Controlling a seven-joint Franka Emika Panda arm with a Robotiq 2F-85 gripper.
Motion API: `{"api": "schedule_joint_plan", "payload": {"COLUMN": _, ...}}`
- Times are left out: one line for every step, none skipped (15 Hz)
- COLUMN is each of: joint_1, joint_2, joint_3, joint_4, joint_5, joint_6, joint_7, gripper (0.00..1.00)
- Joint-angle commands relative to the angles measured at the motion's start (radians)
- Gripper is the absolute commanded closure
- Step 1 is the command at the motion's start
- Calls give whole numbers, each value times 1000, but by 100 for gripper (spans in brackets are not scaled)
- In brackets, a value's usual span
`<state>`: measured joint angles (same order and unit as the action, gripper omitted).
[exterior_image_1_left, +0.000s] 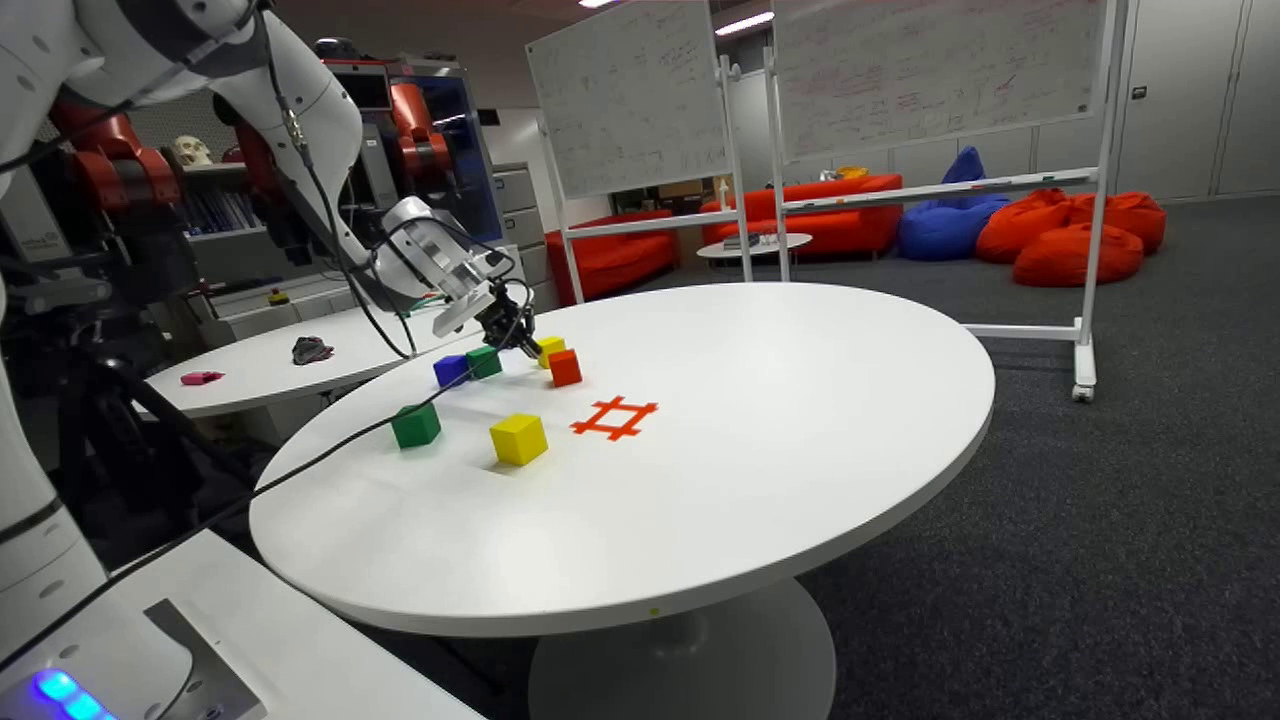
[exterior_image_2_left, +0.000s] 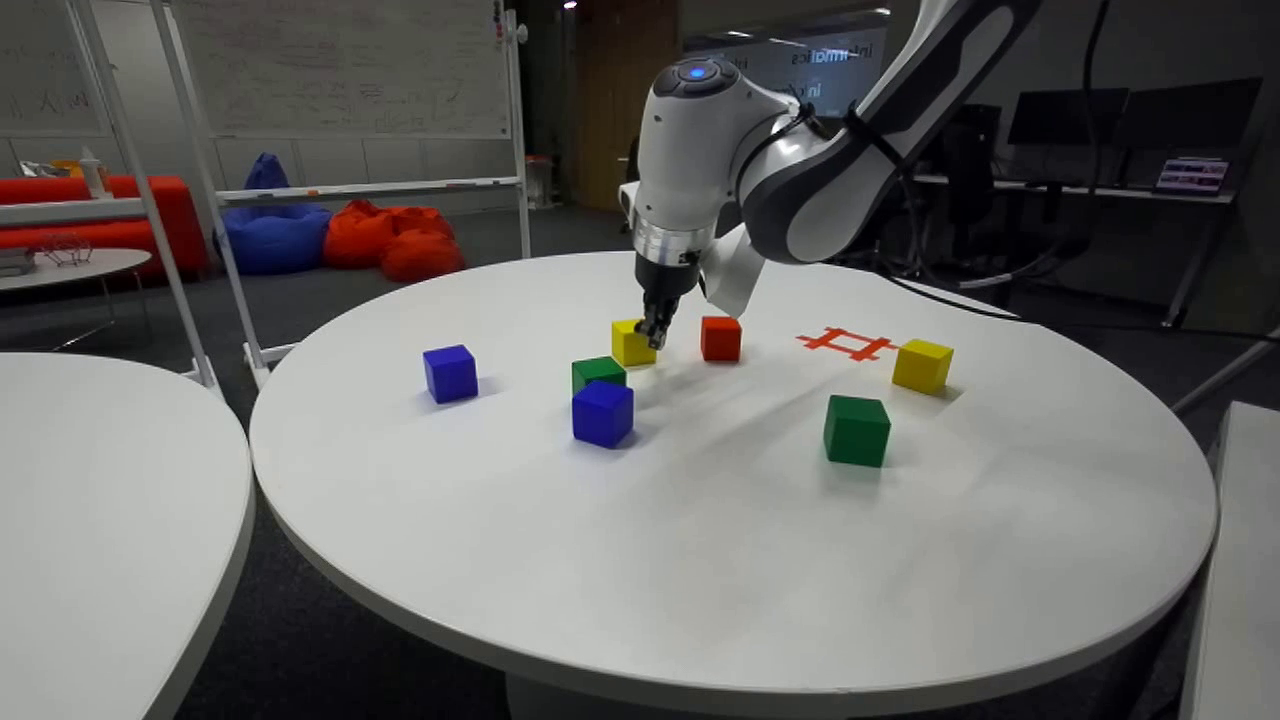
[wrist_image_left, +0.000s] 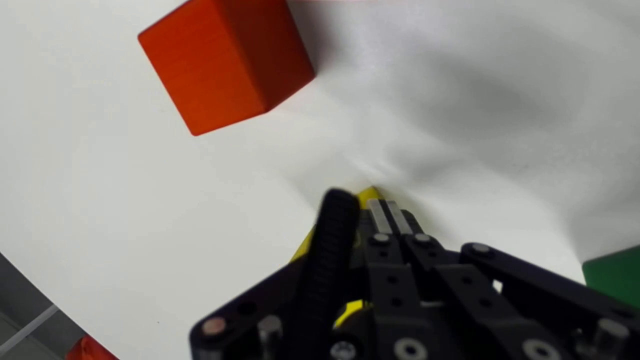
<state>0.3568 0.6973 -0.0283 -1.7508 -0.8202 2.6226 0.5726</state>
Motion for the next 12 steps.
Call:
{"api": "schedule_joint_plan", "payload": {"joint_1": 21, "joint_2": 0, "joint_3": -25, "joint_4": 10, "joint_5": 0, "joint_6": -10, "joint_7": -34, "gripper": 100}}
{"api": "schedule_joint_plan", "payload": {"joint_1": 23, "joint_2": 2, "joint_3": -30, "joint_4": 10, "joint_5": -3, "joint_6": -16, "joint_7": -31, "gripper": 100}}
{"api": "schedule_joint_plan", "payload": {"joint_1": 25, "joint_2": 3, "joint_3": -35, "joint_4": 8, "joint_5": -5, "joint_6": -20, "joint_7": -30, "gripper": 100}}
{"api": "schedule_joint_plan", "payload": {"joint_1": 27, "joint_2": 4, "joint_3": -43, "joint_4": 4, "joint_5": -7, "joint_6": -25, "joint_7": -27, "gripper": 100}}
{"api": "schedule_joint_plan", "payload": {"joint_1": 30, "joint_2": 3, "joint_3": -52, "joint_4": -1, "joint_5": -11, "joint_6": -30, "joint_7": -23, "gripper": 100}}
{"api": "schedule_joint_plan", "payload": {"joint_1": 33, "joint_2": 2, "joint_3": -61, "joint_4": -7, "joint_5": -15, "joint_6": -38, "joint_7": -17, "gripper": 100}}
{"api": "schedule_joint_plan", "payload": {"joint_1": 34, "joint_2": 1, "joint_3": -69, "joint_4": -13, "joint_5": -20, "joint_6": -46, "joint_7": -12, "gripper": 100}}
{"api": "schedule_joint_plan", "payload": {"joint_1": 34, "joint_2": -2, "joint_3": -75, "joint_4": -20, "joint_5": -26, "joint_6": -53, "joint_7": -8, "gripper": 100}}
{"api": "schedule_joint_plan", "payload": {"joint_1": 35, "joint_2": -5, "joint_3": -81, "joint_4": -26, "joint_5": -33, "joint_6": -62, "joint_7": -5, "gripper": 100}}
{"api": "schedule_joint_plan", "payload": {"joint_1": 35, "joint_2": -5, "joint_3": -86, "joint_4": -30, "joint_5": -40, "joint_6": -69, "joint_7": -4, "gripper": 100}}
{"api": "schedule_joint_plan", "payload": {"joint_1": 34, "joint_2": -5, "joint_3": -89, "joint_4": -33, "joint_5": -46, "joint_6": -75, "joint_7": -2, "gripper": 100}}
{"api": "schedule_joint_plan", "payload": {"joint_1": 34, "joint_2": -4, "joint_3": -92, "joint_4": -36, "joint_5": -52, "joint_6": -83, "joint_7": -1, "gripper": 100}}
